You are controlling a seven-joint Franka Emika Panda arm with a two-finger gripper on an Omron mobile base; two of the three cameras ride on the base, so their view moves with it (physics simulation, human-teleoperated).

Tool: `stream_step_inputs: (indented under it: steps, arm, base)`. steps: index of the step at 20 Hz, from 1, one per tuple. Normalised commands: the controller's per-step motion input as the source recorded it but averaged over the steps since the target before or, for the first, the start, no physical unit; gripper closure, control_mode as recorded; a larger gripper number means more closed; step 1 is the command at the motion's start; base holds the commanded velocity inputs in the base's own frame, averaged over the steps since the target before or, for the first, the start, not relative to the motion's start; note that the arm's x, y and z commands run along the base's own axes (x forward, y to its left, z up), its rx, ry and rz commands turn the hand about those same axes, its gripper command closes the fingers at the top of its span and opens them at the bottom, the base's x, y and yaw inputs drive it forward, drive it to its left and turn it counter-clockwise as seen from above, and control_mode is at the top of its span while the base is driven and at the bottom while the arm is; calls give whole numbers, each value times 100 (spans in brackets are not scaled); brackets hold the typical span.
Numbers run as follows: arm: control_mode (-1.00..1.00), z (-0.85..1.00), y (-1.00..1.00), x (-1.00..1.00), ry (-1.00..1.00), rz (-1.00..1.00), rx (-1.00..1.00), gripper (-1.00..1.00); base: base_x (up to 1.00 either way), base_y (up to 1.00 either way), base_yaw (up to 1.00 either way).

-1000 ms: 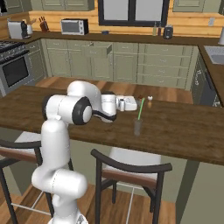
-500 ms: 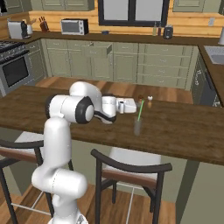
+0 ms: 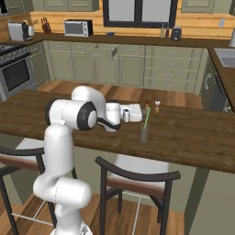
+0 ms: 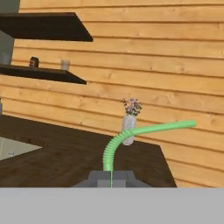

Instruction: Take a straw from the drawer in front and place it inside the glass cup on the dining counter.

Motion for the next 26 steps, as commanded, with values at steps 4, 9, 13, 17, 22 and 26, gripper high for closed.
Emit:
stream_step_inputs:
  steps: [4,9,13,17,22,26]
  arm:
    - [-100,-26,0,-24,-8,0,-7,100]
    - [-100,-19,0,-3,-5,0,-6,100]
    - [-100,-28,2,0,-2,0,-8,100]
    - [-100,-21,9,0,-3,0,-8,100]
    - [-100,-7,5,0,-6,0,-4,-100]
    - [-100,0,0,0,-14,0,0,-100]
  base:
    - [0,0,0]
    - [0,0,0]
    - [0,0,0]
    - [0,0,0]
    - [0,0,0]
    - [0,0,0]
